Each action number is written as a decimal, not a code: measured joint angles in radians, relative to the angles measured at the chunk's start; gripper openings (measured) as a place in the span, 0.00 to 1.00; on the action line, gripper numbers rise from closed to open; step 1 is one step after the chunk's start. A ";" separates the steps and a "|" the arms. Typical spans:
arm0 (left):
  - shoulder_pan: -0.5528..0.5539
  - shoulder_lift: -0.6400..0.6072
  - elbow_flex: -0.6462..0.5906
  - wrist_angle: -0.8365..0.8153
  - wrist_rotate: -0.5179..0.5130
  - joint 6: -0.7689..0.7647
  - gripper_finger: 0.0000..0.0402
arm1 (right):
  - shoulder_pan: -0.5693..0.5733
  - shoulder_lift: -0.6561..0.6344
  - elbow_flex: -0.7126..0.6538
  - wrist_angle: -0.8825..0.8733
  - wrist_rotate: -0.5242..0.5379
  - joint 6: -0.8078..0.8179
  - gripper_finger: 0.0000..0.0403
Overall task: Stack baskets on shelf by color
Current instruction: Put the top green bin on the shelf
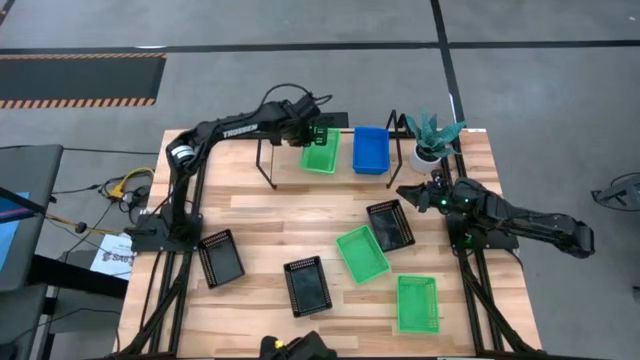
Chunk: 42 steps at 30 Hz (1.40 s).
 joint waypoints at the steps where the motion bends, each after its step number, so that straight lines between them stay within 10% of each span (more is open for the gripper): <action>1: 0.000 0.002 0.000 0.009 -0.006 0.004 0.00 | 0.000 0.000 0.000 0.000 0.000 0.001 0.56; 12: -0.004 0.040 0.002 0.091 0.005 -0.014 0.03 | -0.003 0.000 0.000 0.001 -0.001 0.018 0.56; 23: -0.003 0.039 0.019 0.214 0.074 0.002 0.37 | -0.003 0.000 0.000 0.001 -0.002 0.007 0.56; 42: -0.197 0.036 0.487 -0.253 0.025 0.206 0.59 | -0.001 0.000 0.000 -0.003 -0.005 -0.010 0.56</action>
